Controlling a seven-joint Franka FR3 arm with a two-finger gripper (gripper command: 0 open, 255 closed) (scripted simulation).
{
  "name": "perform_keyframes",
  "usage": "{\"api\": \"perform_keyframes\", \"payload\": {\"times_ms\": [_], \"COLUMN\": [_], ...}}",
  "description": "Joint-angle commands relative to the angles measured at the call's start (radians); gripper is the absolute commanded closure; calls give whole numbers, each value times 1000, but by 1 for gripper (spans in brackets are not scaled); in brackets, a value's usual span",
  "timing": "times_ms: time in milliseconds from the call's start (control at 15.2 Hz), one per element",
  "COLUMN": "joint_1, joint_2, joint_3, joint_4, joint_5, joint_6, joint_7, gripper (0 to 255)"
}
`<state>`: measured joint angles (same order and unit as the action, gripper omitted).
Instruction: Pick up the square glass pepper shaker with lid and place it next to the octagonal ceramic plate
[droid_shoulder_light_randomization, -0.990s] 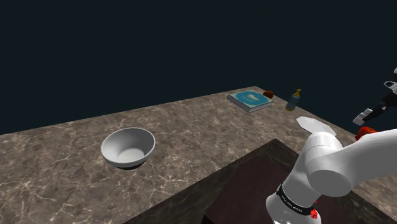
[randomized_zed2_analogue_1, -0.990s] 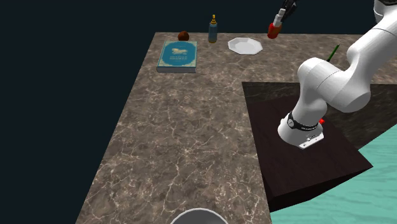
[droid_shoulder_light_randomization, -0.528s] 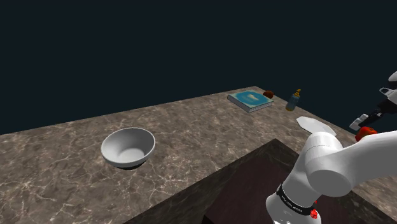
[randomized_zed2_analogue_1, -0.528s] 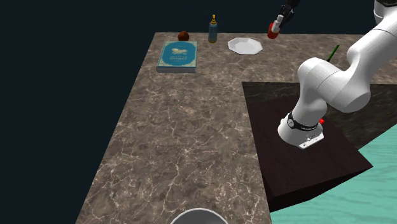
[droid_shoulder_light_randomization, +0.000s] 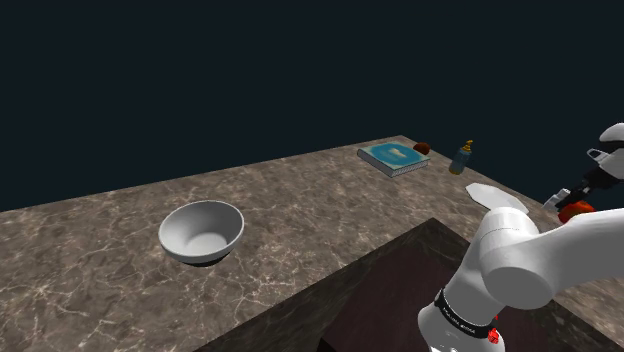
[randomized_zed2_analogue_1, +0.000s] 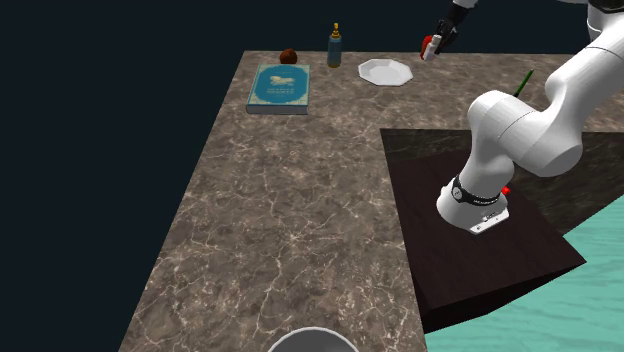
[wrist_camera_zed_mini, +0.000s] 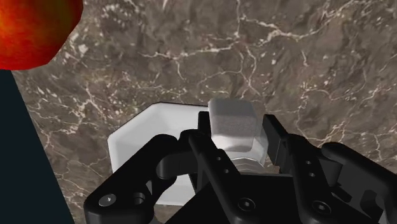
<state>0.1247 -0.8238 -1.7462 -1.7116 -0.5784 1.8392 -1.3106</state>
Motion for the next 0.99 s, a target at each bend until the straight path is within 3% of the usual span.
{"api": "perform_keyframes", "payload": {"times_ms": [0, 924], "joint_1": [2, 26], "joint_2": [-9, -63], "joint_3": [-13, -91], "joint_4": [-14, -77], "joint_5": [-11, -73], "joint_6": [20, 126], "joint_7": [1, 13], "gripper": [255, 255]}}
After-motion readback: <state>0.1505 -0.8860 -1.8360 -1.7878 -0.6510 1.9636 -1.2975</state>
